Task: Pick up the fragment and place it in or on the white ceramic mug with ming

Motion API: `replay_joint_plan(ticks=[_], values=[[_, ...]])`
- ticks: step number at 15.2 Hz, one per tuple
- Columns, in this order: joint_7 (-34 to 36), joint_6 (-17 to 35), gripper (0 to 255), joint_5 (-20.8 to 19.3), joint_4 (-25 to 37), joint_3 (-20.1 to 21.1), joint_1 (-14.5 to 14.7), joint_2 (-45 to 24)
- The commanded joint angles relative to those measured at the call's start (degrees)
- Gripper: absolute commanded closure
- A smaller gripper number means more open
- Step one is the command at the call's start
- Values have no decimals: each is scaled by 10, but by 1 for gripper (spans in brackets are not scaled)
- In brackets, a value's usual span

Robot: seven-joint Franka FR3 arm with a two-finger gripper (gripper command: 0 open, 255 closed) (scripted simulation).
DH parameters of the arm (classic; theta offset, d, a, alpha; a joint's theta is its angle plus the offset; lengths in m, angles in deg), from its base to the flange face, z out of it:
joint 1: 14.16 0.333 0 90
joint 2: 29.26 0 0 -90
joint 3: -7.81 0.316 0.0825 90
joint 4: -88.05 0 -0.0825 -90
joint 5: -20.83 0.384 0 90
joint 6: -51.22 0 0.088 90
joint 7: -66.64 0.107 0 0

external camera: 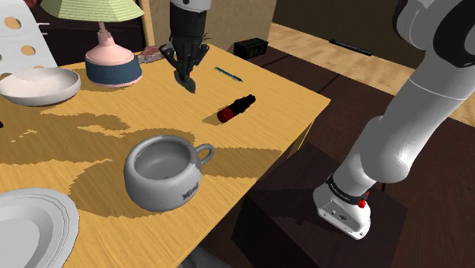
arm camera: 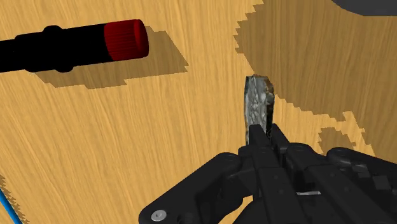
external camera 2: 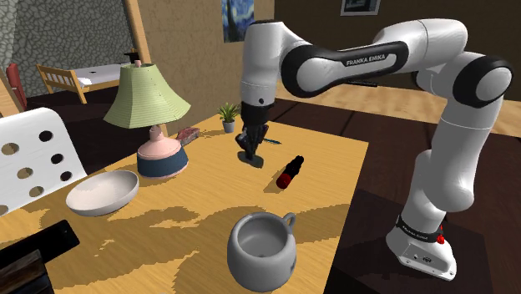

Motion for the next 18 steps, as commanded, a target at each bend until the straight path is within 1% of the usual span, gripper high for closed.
replay_joint_plan(ticks=[1,8,14,18], values=[[23,3,255,2,-15,11,11,11],[116,2,255,-4,-27,57,57,21],[208,-6,255,-24,-9,101,101,1],[209,25,255,-24,-42,100,101,4]])
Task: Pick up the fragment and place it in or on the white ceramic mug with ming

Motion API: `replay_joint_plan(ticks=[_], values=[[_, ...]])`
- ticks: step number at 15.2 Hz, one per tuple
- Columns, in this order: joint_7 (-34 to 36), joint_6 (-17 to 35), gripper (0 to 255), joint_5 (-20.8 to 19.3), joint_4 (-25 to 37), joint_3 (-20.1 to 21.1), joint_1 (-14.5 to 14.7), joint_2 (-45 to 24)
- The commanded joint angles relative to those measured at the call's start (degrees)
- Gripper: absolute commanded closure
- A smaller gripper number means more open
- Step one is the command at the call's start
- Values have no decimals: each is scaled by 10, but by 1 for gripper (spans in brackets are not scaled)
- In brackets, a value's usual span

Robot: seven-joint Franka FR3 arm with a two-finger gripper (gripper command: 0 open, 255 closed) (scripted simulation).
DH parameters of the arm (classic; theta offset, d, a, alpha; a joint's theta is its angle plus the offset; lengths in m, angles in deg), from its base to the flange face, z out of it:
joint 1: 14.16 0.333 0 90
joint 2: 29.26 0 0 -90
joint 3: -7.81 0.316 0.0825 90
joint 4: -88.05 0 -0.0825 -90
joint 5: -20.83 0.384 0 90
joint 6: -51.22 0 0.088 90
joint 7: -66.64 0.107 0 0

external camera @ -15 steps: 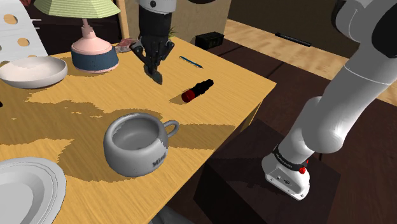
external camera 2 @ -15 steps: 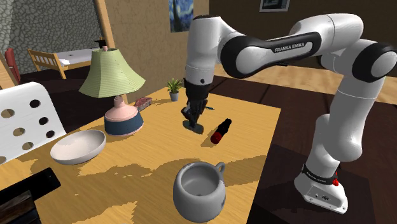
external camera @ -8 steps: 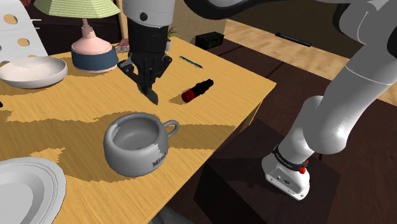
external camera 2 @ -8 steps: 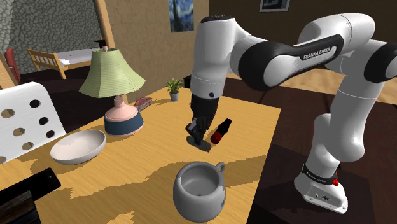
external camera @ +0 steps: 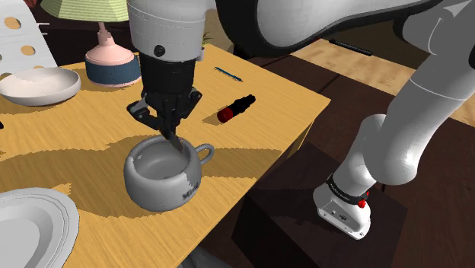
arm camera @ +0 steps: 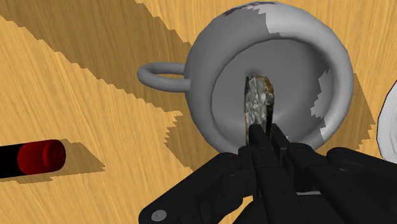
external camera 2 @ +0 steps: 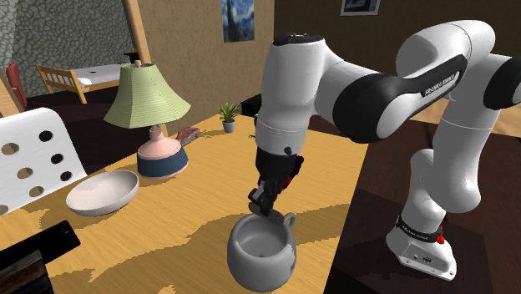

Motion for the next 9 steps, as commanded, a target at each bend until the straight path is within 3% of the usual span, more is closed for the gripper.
replay_joint_plan(ticks=[1,9], values=[[3,15,255,-1,-15,0,0,0],[8,65,255,-4,-62,0,0,-3]])
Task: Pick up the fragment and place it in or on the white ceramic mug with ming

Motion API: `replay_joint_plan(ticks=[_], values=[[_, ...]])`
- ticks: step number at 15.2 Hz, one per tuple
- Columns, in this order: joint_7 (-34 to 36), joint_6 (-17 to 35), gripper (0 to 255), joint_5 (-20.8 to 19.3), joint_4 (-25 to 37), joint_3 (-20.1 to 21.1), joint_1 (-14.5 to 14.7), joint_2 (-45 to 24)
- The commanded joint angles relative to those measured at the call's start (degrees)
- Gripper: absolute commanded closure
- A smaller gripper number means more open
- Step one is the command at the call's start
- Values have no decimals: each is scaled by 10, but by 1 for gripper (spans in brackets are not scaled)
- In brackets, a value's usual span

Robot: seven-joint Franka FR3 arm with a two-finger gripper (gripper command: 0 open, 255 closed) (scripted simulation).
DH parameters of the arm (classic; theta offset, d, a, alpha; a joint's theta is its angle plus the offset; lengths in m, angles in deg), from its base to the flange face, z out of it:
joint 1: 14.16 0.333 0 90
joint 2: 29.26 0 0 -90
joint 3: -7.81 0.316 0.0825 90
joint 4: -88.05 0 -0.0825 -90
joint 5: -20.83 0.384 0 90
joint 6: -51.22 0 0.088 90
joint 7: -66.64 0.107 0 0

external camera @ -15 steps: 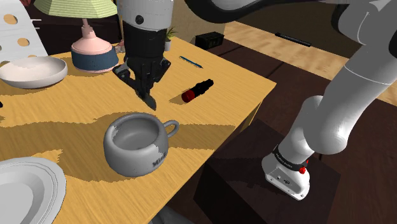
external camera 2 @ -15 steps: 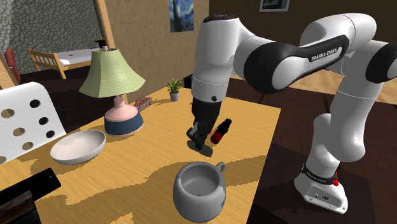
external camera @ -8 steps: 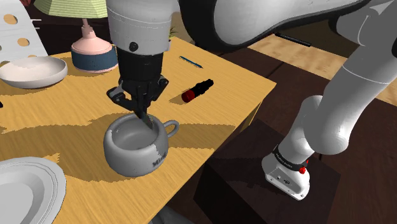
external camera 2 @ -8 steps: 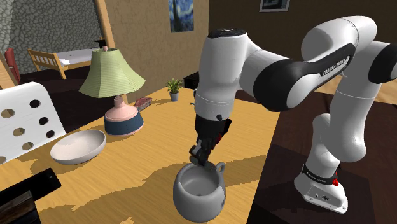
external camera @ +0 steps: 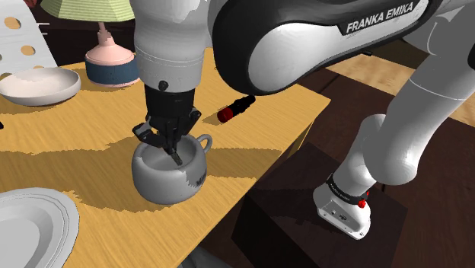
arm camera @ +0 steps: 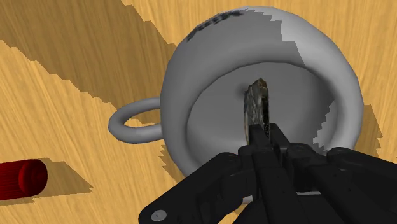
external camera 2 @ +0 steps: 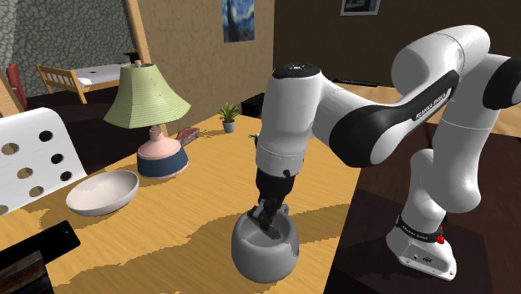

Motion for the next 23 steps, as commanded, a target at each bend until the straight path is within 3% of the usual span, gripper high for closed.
replay_joint_plan(ticks=[1,6,7,12,16,23], values=[[0,2,255,0,-3,-1,-1,0],[0,2,255,0,-3,0,-1,0],[0,2,0,0,-3,-1,-1,0],[0,2,0,0,-3,0,-1,0],[-7,-67,0,9,56,1,0,13],[-7,-67,0,9,56,1,0,13]])
